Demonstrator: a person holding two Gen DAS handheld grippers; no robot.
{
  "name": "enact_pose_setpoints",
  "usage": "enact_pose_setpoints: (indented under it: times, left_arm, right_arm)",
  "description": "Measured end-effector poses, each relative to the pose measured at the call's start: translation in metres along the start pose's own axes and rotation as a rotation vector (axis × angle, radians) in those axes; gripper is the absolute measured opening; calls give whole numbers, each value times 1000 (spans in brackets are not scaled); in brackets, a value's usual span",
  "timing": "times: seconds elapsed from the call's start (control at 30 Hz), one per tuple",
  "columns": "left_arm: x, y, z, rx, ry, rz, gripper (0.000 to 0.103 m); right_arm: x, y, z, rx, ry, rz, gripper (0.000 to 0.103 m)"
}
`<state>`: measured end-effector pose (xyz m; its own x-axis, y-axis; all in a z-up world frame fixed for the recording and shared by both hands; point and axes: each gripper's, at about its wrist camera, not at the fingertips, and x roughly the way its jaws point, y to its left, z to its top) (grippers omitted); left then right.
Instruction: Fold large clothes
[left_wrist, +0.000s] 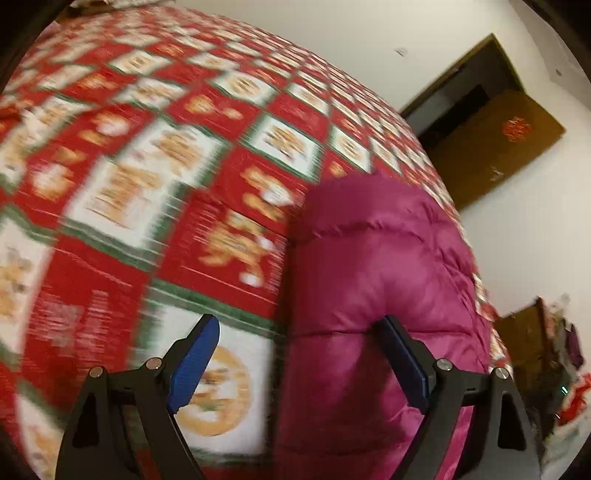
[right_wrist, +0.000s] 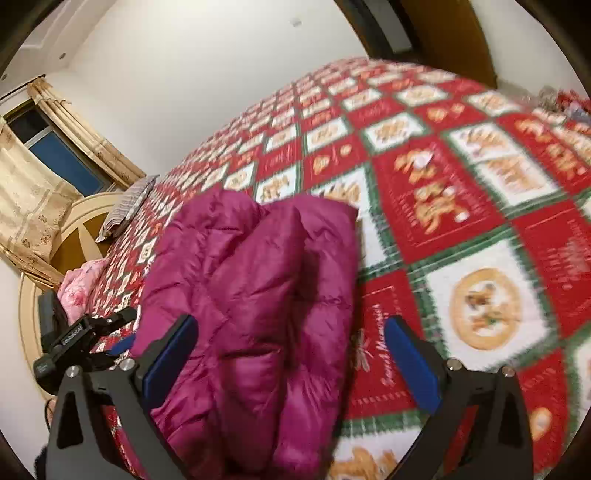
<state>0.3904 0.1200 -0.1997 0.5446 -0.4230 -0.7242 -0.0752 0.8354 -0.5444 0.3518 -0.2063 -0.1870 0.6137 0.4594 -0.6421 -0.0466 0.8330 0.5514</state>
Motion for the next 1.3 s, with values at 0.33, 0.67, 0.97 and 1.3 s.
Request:
enact_pose_setpoints:
  times: [0.33,0.67,0.97,1.3]
  left_arm:
    - [35,-32,-2,142,51,-144,90]
    - [35,-50,-14,290,34,-42,83]
    - [3,-74,-48,414,-1,67,72]
    - [-39,-124,-83,508,-23,20,69]
  right_arm:
    - [48,21,1,-132,72,71,103]
    - [60,44,-6,-230,113,2,83]
    - [29,53,-37,-212,138,38,49]
    - [-40,44,-65,-125,66,65,37]
